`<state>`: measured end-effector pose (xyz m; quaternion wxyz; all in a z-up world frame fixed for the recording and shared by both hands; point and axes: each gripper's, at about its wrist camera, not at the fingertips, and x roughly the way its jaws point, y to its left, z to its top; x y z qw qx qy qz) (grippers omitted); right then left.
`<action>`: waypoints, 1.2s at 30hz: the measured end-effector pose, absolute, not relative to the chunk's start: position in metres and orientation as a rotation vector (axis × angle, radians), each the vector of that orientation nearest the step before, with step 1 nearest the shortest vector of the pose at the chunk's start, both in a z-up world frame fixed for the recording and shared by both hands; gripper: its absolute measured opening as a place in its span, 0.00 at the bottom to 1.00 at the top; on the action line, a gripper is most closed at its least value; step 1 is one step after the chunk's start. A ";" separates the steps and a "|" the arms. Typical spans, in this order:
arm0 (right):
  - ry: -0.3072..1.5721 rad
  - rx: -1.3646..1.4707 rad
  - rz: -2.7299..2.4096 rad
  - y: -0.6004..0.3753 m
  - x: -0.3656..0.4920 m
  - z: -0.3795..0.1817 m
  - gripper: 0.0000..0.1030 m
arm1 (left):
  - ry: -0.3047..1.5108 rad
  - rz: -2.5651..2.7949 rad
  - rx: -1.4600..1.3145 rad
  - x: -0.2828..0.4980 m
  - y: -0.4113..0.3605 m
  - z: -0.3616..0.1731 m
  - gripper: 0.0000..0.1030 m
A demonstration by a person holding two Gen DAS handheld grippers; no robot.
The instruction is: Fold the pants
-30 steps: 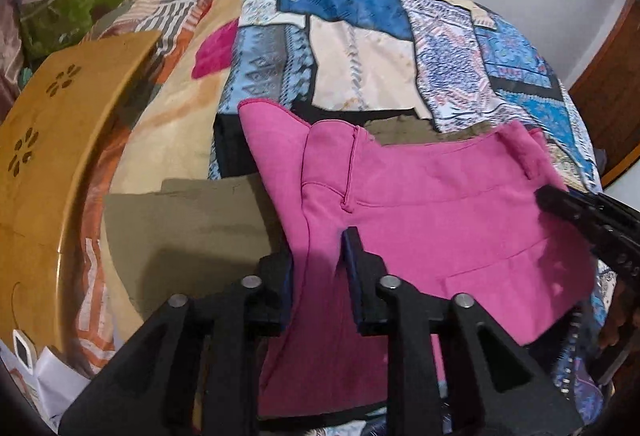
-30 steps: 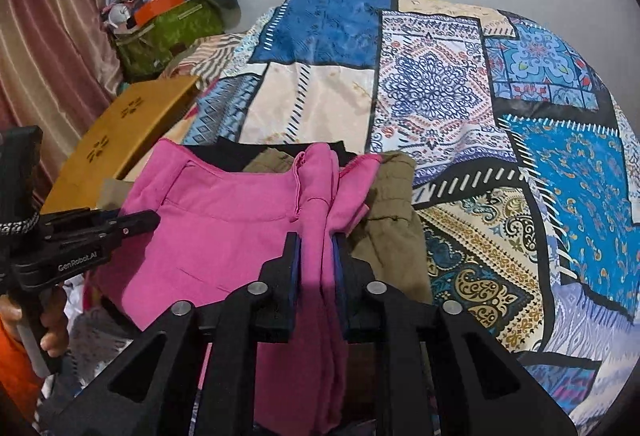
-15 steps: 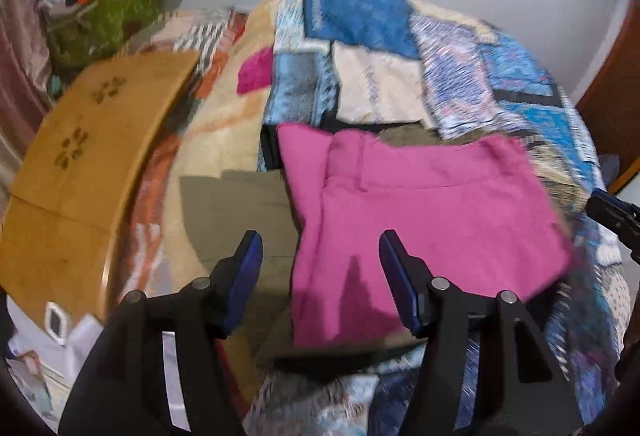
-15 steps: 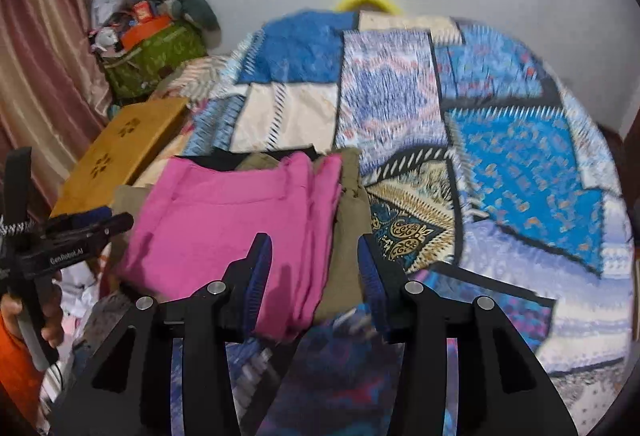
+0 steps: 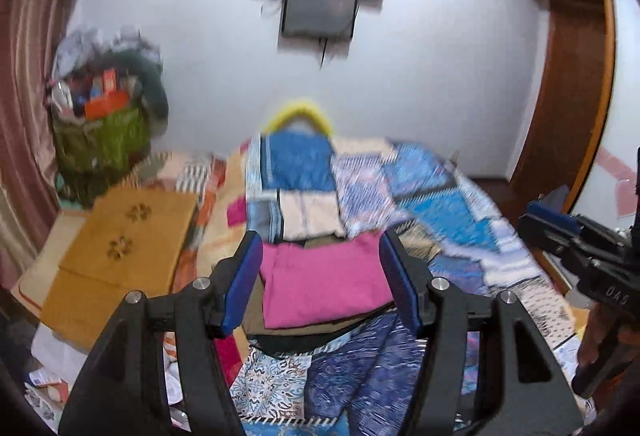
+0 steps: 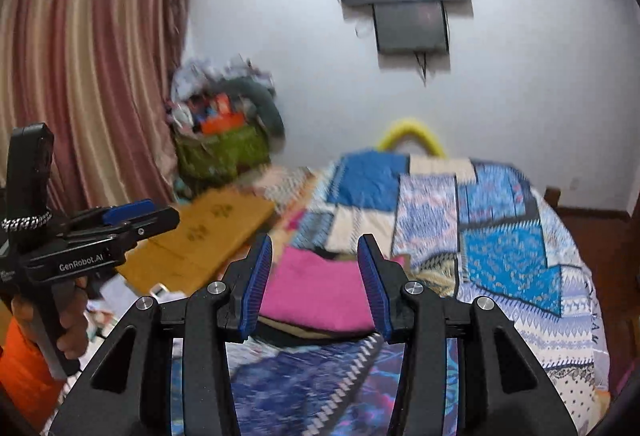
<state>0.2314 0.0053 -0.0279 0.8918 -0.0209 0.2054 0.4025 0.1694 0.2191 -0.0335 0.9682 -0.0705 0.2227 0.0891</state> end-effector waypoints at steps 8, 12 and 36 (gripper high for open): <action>0.282 0.010 0.854 -0.022 0.165 0.004 0.40 | 0.280 0.192 -0.102 0.080 0.180 0.008 0.59; 0.220 0.008 0.830 -0.032 0.138 0.012 0.45 | 0.228 0.233 -0.062 0.051 0.164 0.015 0.67; 0.170 0.031 0.667 -0.053 0.109 0.004 1.00 | 0.196 0.235 -0.053 0.026 0.142 0.007 1.00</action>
